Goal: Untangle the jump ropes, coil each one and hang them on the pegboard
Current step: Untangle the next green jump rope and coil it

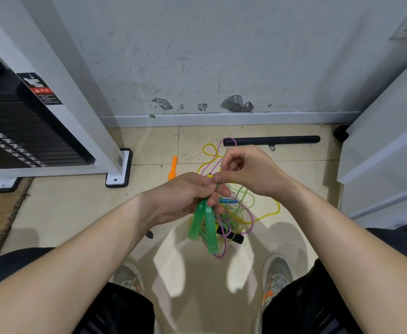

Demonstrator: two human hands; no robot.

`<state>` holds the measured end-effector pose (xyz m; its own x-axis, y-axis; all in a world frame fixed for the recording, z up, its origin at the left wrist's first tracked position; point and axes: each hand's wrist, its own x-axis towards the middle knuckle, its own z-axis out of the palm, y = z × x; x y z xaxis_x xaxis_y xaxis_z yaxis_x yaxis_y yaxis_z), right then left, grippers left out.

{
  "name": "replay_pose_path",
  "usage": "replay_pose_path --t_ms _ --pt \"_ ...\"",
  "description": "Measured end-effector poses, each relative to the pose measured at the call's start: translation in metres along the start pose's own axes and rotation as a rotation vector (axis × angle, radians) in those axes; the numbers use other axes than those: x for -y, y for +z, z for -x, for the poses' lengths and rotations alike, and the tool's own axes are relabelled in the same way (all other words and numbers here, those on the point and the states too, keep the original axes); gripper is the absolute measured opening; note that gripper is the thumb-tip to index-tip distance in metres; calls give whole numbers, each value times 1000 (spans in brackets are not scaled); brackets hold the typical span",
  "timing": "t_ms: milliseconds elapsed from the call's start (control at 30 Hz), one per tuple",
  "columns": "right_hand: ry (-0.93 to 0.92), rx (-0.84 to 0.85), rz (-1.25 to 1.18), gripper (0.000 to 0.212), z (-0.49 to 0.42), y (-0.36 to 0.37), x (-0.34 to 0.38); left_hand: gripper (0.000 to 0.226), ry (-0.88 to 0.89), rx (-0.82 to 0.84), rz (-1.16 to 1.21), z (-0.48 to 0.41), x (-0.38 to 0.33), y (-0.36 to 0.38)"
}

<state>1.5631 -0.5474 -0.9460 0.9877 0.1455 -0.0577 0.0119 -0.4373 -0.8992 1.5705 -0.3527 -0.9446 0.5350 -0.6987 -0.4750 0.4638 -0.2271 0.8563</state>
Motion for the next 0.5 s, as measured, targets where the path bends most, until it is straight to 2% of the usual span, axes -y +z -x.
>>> replay_pose_path --t_ms 100,133,200,300,400,500 --pt "20 -48 195 46 0 -6 -3 54 38 29 -6 0 -1 -2" --pt "28 -40 181 47 0 -8 -4 53 54 54 -13 0 -2 -3" --pt "32 10 9 35 -1 -8 -4 35 82 102 -37 0 -2 -5" --pt "39 18 -196 13 0 -8 0 29 122 120 -16 0 0 -8" --pt "111 -67 -287 16 1 2 -1 21 188 50 61 2 -2 -7" --pt "241 -100 -231 27 4 20 -3 15 274 -126 165 1 -1 -5"
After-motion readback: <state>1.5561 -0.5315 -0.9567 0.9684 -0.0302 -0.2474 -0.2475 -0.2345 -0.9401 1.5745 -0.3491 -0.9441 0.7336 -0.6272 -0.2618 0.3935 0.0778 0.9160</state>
